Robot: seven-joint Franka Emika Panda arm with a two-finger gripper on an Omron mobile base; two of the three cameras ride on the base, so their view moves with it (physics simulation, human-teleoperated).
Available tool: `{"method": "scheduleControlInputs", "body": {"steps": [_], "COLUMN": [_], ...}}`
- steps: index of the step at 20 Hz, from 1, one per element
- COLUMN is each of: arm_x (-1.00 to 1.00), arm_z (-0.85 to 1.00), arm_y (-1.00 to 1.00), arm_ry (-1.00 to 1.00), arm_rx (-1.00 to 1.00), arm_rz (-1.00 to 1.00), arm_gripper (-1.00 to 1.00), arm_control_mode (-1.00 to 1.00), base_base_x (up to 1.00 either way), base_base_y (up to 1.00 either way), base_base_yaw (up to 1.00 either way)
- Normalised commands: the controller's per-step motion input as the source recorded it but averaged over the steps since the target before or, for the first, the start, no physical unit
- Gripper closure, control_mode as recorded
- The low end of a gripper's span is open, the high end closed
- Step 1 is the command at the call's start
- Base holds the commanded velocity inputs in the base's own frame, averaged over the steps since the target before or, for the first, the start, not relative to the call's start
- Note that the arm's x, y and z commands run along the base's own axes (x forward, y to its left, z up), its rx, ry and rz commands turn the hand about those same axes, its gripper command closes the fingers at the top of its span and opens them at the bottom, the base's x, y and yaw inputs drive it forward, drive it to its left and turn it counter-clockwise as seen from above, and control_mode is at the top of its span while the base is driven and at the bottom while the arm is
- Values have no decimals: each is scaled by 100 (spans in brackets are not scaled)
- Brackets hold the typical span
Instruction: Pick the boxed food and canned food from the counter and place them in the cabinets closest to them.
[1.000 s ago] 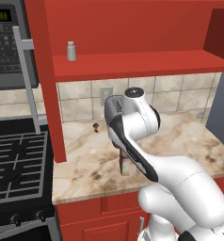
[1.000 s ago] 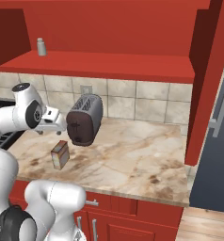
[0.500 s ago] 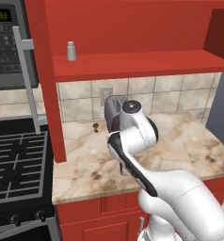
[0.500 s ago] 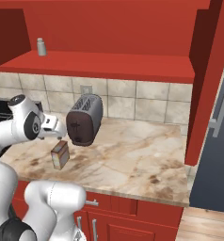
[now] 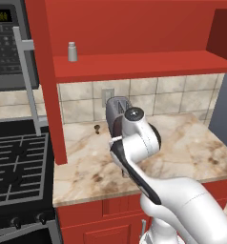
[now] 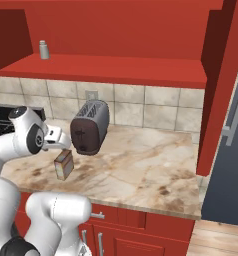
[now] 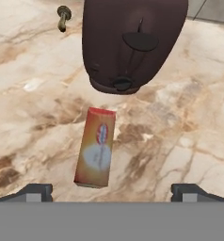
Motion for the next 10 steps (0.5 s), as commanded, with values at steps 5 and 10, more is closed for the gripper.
{"method": "scheduleControlInputs", "body": {"steps": [5,10], "arm_x": [13,13], "arm_z": [-25,-25], "arm_y": [1,1], "arm_ry": [0,0], "arm_rx": [0,0], "arm_rz": [0,0], "arm_gripper": [-100,-100], "arm_control_mode": [-100,-100], "base_base_x": [0,0], "base_base_y": [0,0], "base_base_yaw": [0,0]}}
